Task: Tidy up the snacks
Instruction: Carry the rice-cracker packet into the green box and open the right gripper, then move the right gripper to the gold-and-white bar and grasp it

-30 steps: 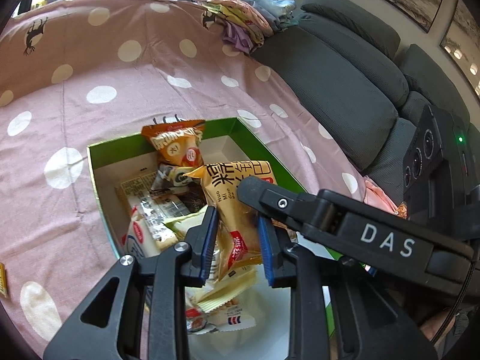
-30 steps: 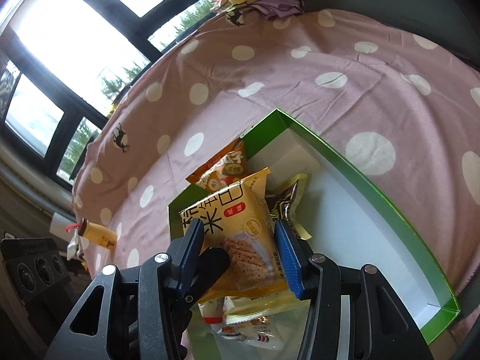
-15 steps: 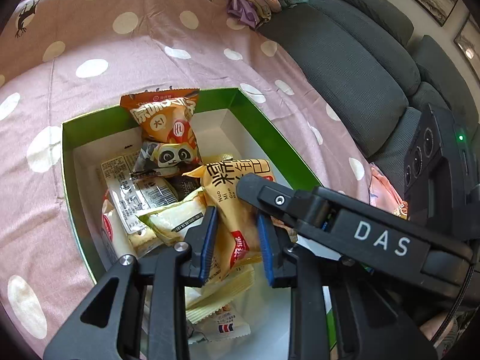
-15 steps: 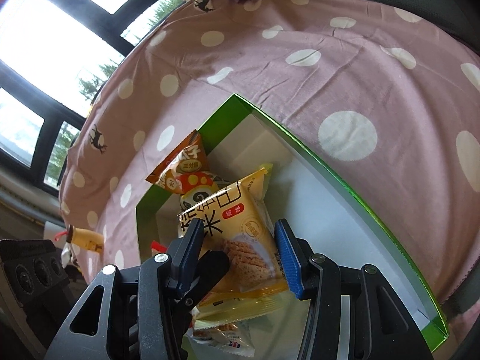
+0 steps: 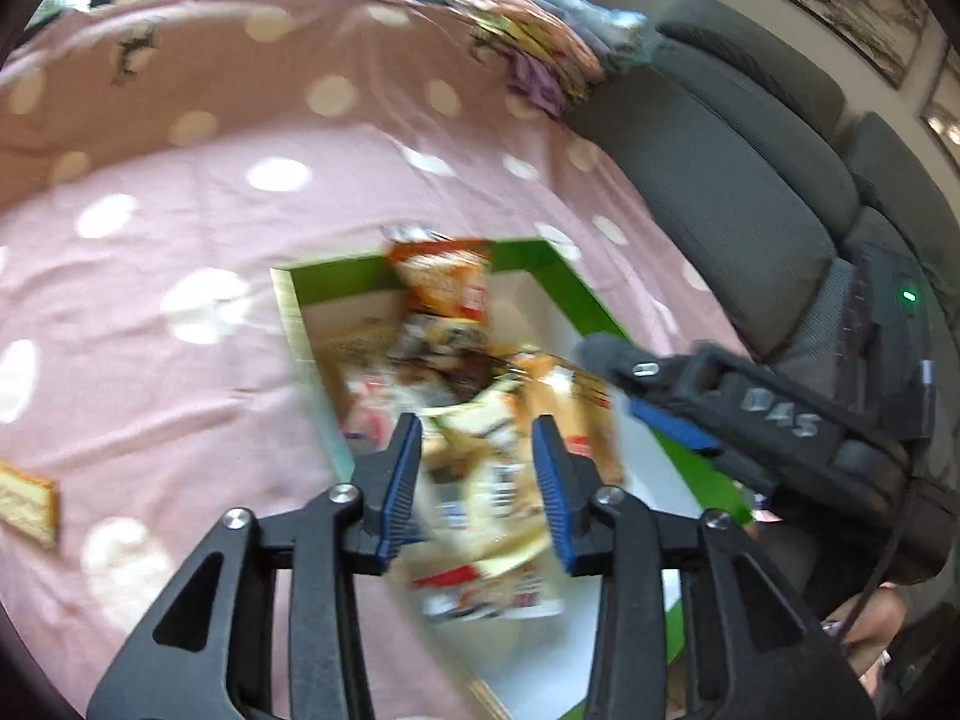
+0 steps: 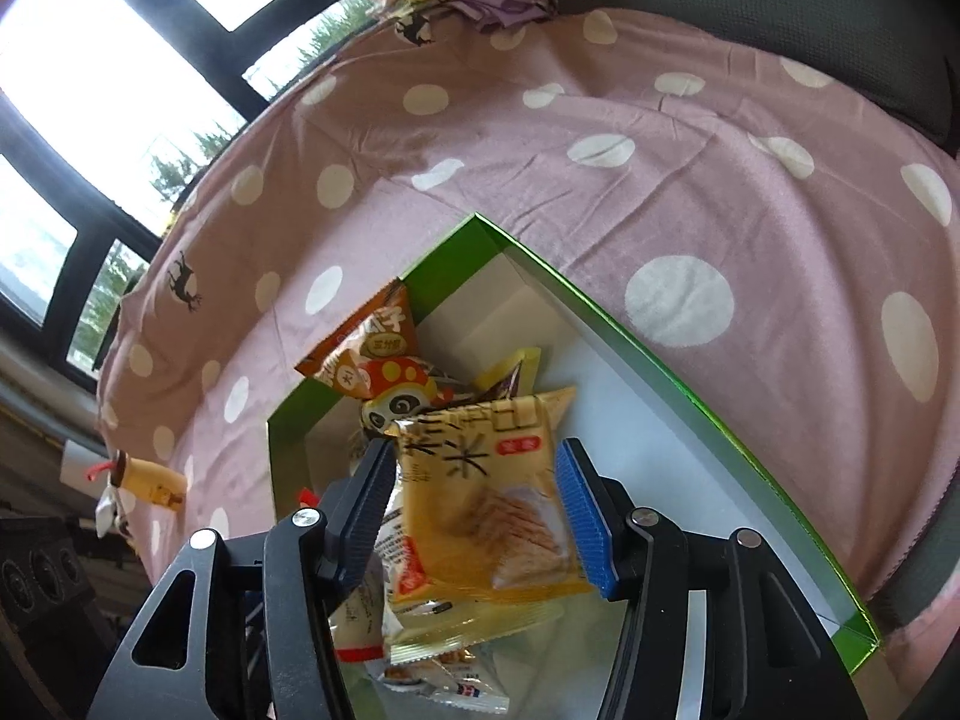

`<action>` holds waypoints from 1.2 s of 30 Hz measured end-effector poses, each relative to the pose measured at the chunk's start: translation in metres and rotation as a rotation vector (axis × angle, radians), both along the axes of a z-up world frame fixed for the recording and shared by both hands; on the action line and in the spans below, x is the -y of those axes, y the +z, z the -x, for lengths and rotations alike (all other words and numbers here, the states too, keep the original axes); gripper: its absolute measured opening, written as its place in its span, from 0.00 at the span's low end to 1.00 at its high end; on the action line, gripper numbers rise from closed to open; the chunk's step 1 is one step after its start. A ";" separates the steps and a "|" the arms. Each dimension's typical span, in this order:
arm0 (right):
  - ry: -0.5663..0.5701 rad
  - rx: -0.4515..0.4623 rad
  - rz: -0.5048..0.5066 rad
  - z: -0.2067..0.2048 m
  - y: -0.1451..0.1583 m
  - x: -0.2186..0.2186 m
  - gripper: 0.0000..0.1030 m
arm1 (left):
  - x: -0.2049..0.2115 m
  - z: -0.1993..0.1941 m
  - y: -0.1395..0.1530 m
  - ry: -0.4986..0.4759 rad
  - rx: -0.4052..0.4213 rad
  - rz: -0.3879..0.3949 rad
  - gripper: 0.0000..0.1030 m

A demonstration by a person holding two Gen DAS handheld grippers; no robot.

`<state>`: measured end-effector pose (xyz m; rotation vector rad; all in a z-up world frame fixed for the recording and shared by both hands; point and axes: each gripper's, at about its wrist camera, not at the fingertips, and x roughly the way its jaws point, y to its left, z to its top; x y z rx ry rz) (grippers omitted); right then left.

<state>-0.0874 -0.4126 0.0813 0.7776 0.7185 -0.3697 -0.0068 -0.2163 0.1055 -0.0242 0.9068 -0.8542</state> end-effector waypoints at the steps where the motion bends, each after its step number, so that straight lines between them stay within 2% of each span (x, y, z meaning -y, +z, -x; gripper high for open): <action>1: 0.007 0.028 0.019 0.001 0.006 -0.004 0.64 | -0.011 -0.003 0.002 0.045 0.012 -0.018 0.46; 4: 0.061 0.096 0.040 0.000 0.019 -0.018 0.67 | -0.045 -0.010 0.002 0.185 0.038 -0.099 0.49; 7: 0.142 0.166 0.034 -0.006 0.030 -0.035 0.69 | -0.081 -0.018 -0.002 0.318 0.048 -0.147 0.53; 10: 0.253 0.211 0.031 -0.020 0.037 -0.059 0.71 | -0.116 -0.026 -0.009 0.441 0.022 -0.179 0.53; 14: 0.404 0.225 0.021 -0.043 0.041 -0.095 0.71 | -0.162 -0.035 -0.022 0.577 -0.016 -0.220 0.53; 18: 0.544 0.207 0.000 -0.070 0.037 -0.133 0.71 | -0.197 -0.042 -0.039 0.667 -0.082 -0.201 0.53; 23: 0.656 0.136 0.024 -0.103 0.023 -0.182 0.71 | -0.215 -0.053 -0.055 0.729 -0.141 -0.237 0.53; 28: 0.730 0.047 0.010 -0.141 -0.002 -0.216 0.71 | -0.233 -0.062 -0.071 0.751 -0.241 -0.203 0.53; 34: 0.835 -0.031 -0.045 -0.174 -0.027 -0.250 0.71 | -0.239 -0.069 -0.080 0.745 -0.297 -0.169 0.51; 36: 0.849 -0.059 -0.027 -0.184 -0.031 -0.259 0.68 | -0.239 -0.071 -0.082 0.734 -0.312 -0.151 0.51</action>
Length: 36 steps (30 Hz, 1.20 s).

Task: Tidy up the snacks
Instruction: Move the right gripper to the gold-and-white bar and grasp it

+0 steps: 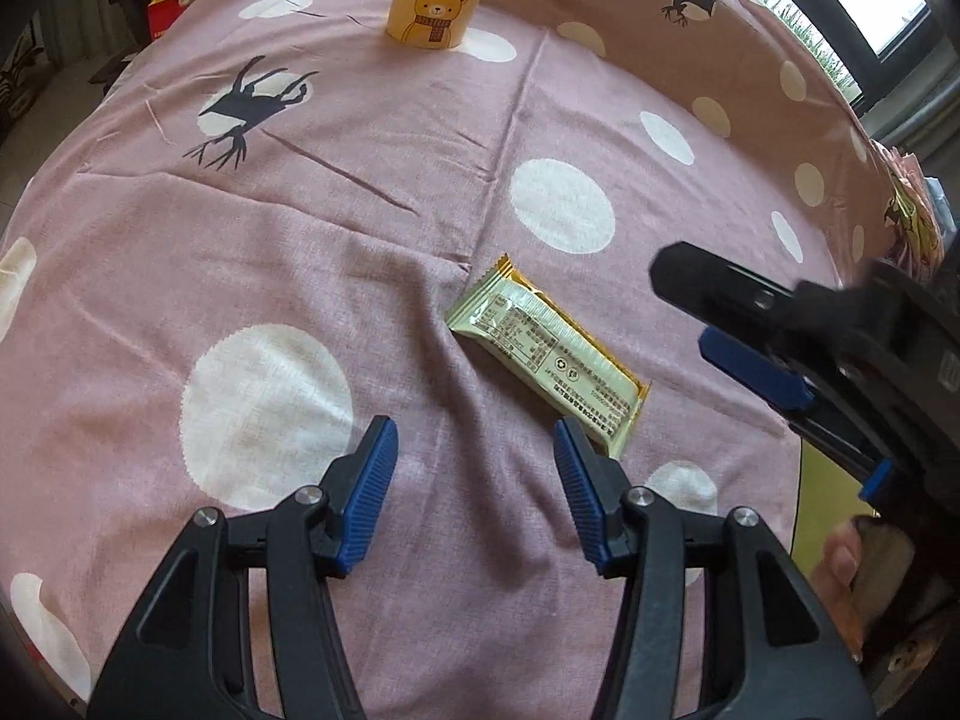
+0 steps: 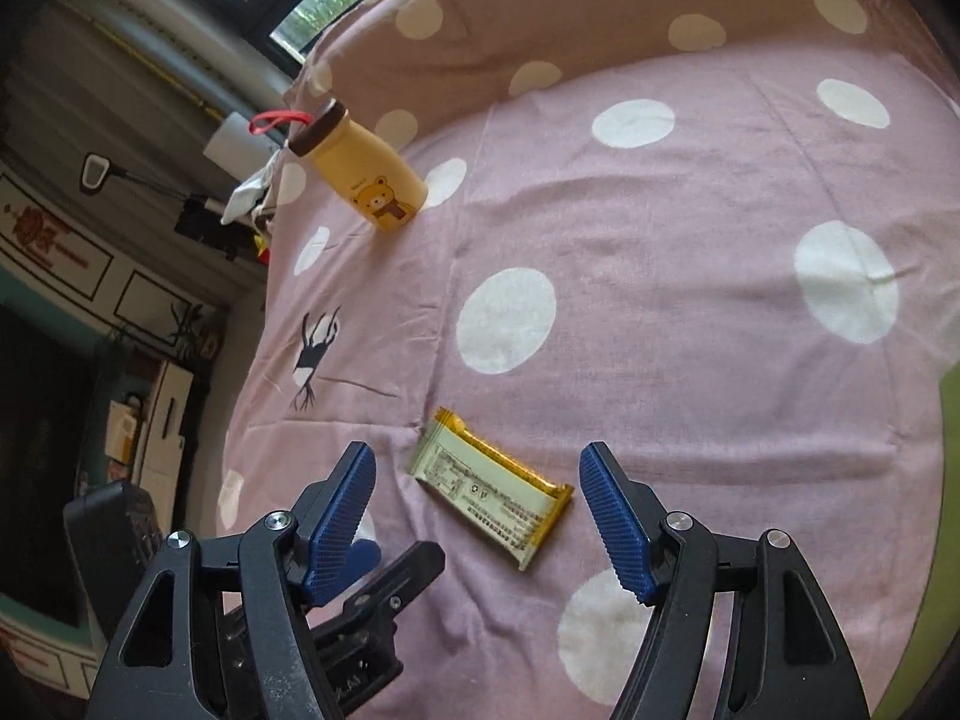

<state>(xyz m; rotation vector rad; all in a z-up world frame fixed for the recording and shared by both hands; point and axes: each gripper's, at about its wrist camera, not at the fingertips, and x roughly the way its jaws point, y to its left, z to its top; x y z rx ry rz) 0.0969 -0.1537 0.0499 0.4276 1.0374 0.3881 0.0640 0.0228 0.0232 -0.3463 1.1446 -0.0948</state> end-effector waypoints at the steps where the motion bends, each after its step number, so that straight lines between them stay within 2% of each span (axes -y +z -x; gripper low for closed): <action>1: 0.002 -0.005 0.027 -0.006 -0.002 -0.005 0.63 | 0.000 0.000 -0.001 -0.003 0.001 0.011 0.50; 5: 0.043 -0.039 0.066 -0.022 -0.014 -0.017 0.56 | -0.001 -0.004 -0.004 -0.006 -0.004 0.029 0.46; 8: 0.067 -0.072 0.097 -0.027 -0.024 -0.022 0.53 | 0.002 -0.006 -0.005 -0.014 -0.005 0.032 0.39; 11: 0.089 -0.106 0.106 -0.027 -0.034 -0.026 0.50 | 0.008 -0.005 -0.005 -0.040 0.004 0.020 0.27; 13: 0.093 -0.095 0.119 -0.024 -0.035 -0.029 0.47 | 0.011 -0.004 -0.005 -0.048 0.014 0.016 0.18; 16: 0.123 -0.110 0.104 -0.021 -0.036 -0.033 0.42 | 0.013 -0.004 -0.007 -0.061 0.024 0.010 0.15; 24: 0.130 -0.122 0.067 -0.015 -0.038 -0.035 0.41 | 0.013 -0.003 -0.006 -0.098 0.046 0.020 0.09; 26: 0.124 -0.124 0.044 -0.014 -0.038 -0.033 0.40 | 0.015 -0.001 -0.002 -0.118 0.059 0.056 0.15; 27: 0.130 -0.134 0.018 -0.013 -0.039 -0.032 0.37 | 0.016 0.000 0.001 -0.121 0.073 0.051 0.10; 28: 0.140 -0.148 -0.009 -0.012 -0.039 -0.032 0.37 | 0.018 0.002 0.003 -0.132 0.088 0.049 0.10; 31: 0.137 -0.125 0.032 -0.007 -0.035 -0.036 0.37 | 0.022 0.004 0.004 -0.165 0.078 0.115 0.09; 33: 0.162 -0.146 -0.016 -0.006 -0.038 -0.040 0.37 | 0.022 0.006 0.006 -0.149 0.083 0.081 0.09; 36: 0.126 -0.157 0.031 -0.004 -0.040 -0.039 0.36 | 0.013 0.009 0.011 -0.111 0.087 0.022 0.10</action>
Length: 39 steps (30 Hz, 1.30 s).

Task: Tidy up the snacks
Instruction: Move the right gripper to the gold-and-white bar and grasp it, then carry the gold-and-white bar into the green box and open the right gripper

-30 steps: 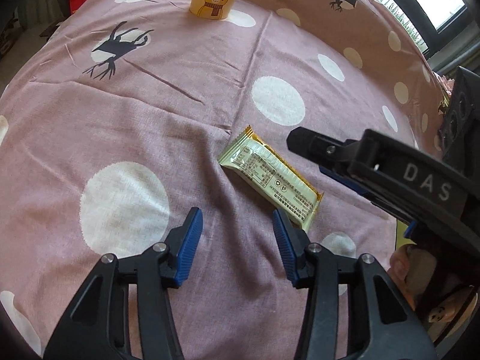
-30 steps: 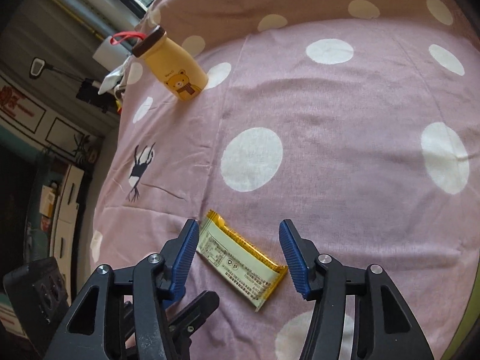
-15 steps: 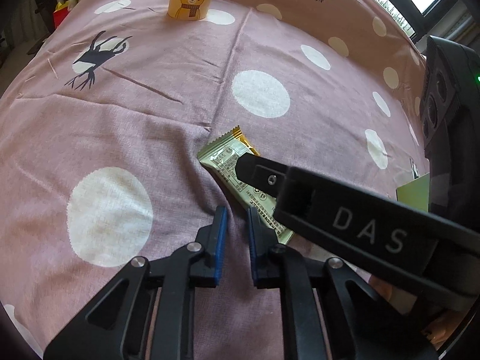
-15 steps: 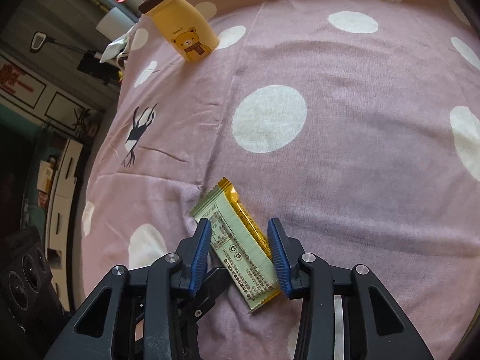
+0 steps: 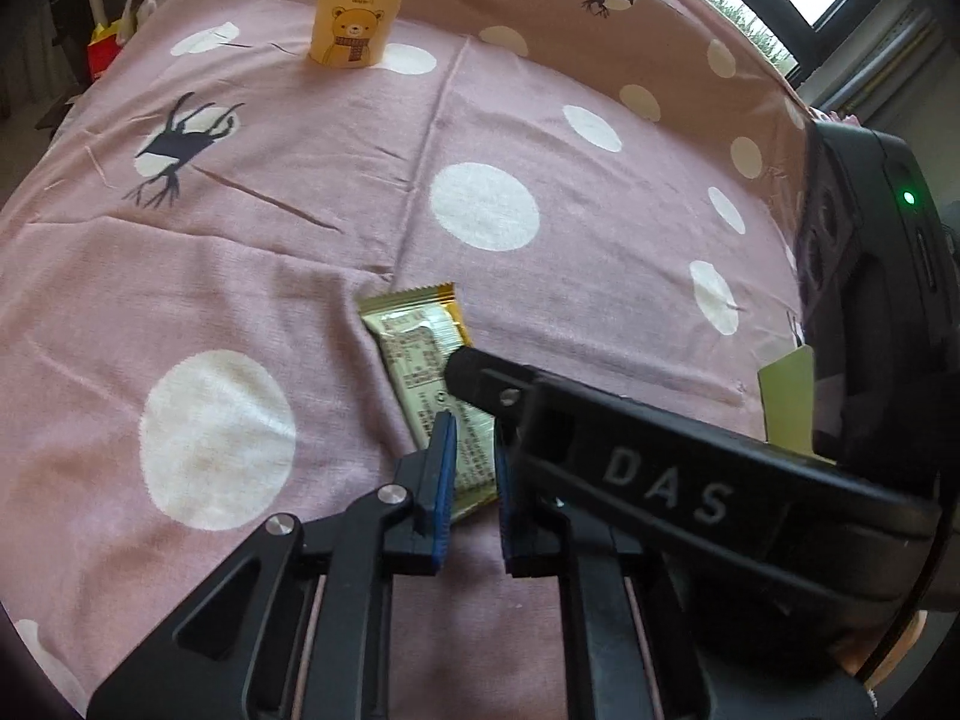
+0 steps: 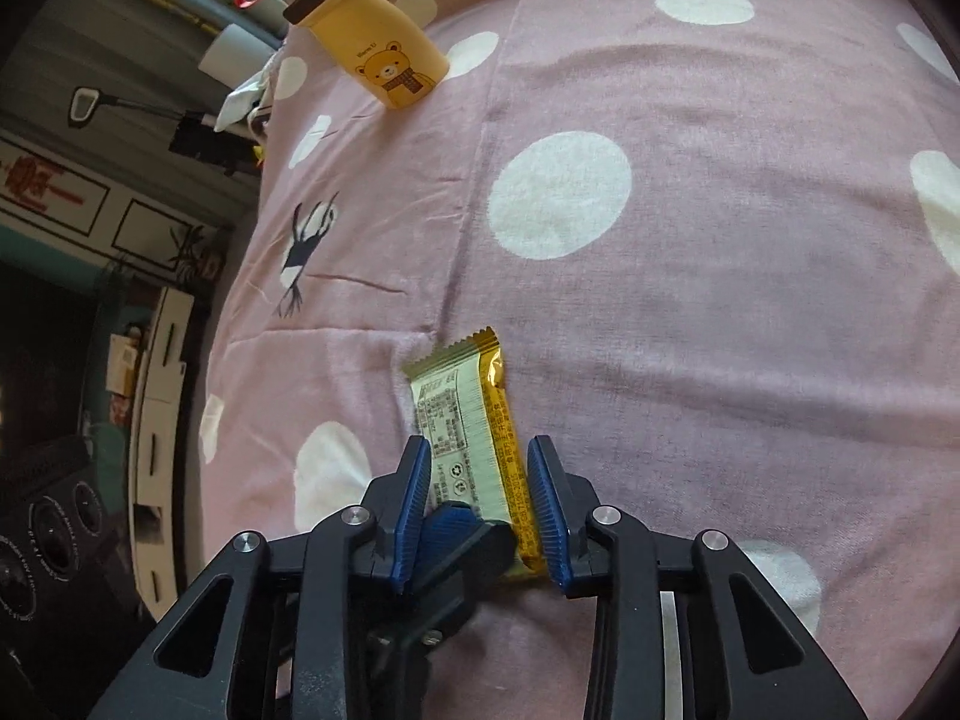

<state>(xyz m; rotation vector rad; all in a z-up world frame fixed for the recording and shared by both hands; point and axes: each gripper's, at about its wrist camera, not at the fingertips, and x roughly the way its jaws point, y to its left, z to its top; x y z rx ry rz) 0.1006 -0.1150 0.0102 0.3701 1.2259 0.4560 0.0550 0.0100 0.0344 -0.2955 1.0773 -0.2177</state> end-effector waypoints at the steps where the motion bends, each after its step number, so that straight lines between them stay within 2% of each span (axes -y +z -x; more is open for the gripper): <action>1: -0.019 0.012 0.011 0.001 0.002 0.002 0.36 | -0.004 0.001 0.001 0.016 0.005 -0.013 0.12; 4: -0.036 0.017 0.002 0.003 0.008 0.008 0.36 | -0.013 0.000 0.002 0.041 -0.004 -0.031 0.13; 10: -0.038 0.028 -0.039 0.002 0.013 0.009 0.36 | -0.019 -0.004 -0.010 0.044 -0.060 0.003 0.16; 18: -0.037 -0.033 -0.046 -0.005 -0.001 0.006 0.36 | -0.018 -0.011 -0.022 0.017 -0.107 0.105 0.18; 23: -0.032 -0.036 -0.057 -0.007 -0.005 0.006 0.36 | -0.024 -0.015 -0.025 0.019 -0.118 0.165 0.17; 31: -0.011 0.001 -0.058 -0.004 -0.004 0.001 0.36 | -0.016 -0.010 -0.012 0.003 -0.054 0.121 0.16; 39: -0.036 0.082 -0.083 0.011 0.023 0.008 0.36 | -0.008 0.009 0.022 -0.037 0.092 0.081 0.16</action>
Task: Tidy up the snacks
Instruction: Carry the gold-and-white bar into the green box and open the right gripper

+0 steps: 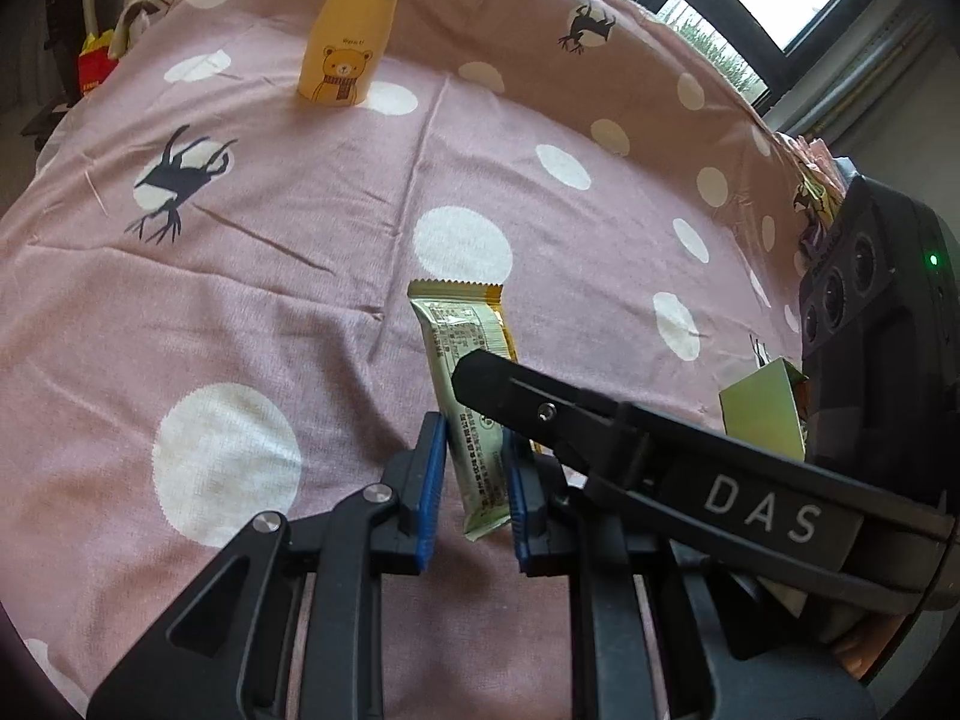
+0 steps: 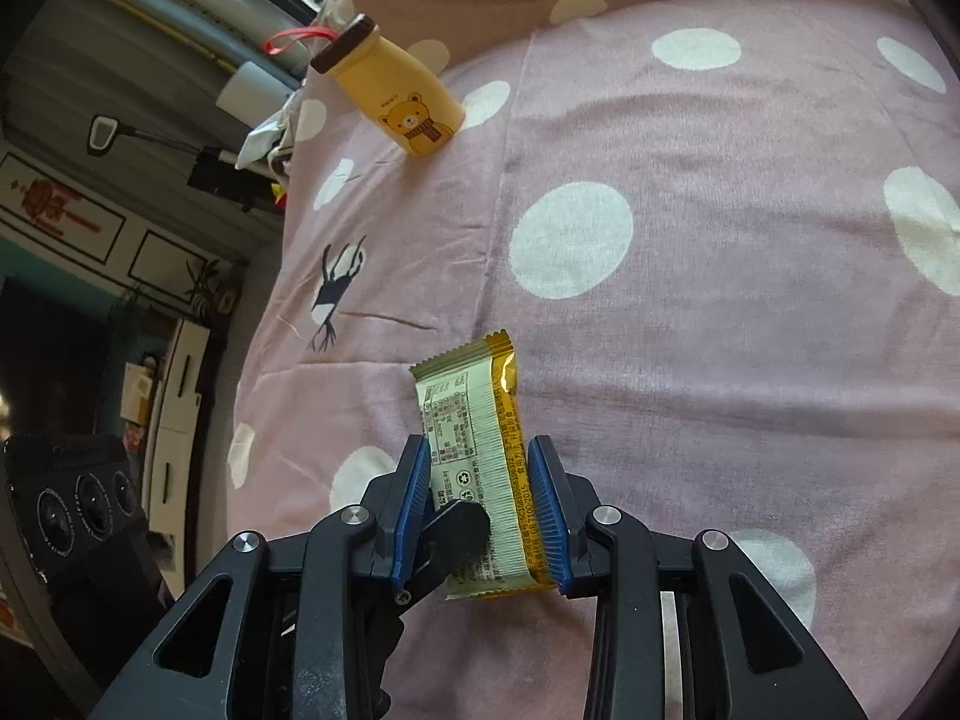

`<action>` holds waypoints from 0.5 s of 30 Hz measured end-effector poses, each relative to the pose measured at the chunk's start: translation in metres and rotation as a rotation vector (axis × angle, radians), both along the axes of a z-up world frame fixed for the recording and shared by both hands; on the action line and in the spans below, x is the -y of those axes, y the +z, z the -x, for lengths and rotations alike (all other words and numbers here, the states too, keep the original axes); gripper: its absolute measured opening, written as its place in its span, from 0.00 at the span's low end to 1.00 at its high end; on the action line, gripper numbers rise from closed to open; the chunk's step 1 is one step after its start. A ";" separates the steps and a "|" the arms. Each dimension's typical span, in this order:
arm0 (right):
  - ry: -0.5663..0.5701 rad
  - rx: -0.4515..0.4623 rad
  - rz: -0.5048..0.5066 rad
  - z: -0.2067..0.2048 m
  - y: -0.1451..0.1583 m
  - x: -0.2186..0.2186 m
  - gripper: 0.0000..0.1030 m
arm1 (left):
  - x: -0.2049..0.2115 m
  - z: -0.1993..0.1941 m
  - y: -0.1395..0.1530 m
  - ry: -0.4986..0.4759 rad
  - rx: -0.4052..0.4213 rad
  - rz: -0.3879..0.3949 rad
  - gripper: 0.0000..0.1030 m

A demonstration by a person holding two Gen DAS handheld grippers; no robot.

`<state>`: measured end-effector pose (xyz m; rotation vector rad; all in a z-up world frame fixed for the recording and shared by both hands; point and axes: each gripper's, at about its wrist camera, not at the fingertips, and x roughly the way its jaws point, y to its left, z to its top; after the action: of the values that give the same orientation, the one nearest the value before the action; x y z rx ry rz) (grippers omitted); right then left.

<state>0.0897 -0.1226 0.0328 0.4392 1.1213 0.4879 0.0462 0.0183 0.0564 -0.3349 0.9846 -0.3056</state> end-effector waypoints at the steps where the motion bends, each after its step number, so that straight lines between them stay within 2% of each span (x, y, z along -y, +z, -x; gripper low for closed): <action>1: -0.005 0.016 -0.005 0.003 0.005 0.002 0.36 | 0.002 0.004 0.005 -0.006 0.023 -0.004 0.16; 15: -0.109 0.235 -0.018 0.059 0.072 0.027 0.36 | 0.026 0.051 0.060 -0.109 0.255 0.008 0.17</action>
<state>0.0307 -0.1492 0.1045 0.4442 0.8629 0.4422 -0.0045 -0.0081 0.1168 -0.2427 0.7523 -0.4395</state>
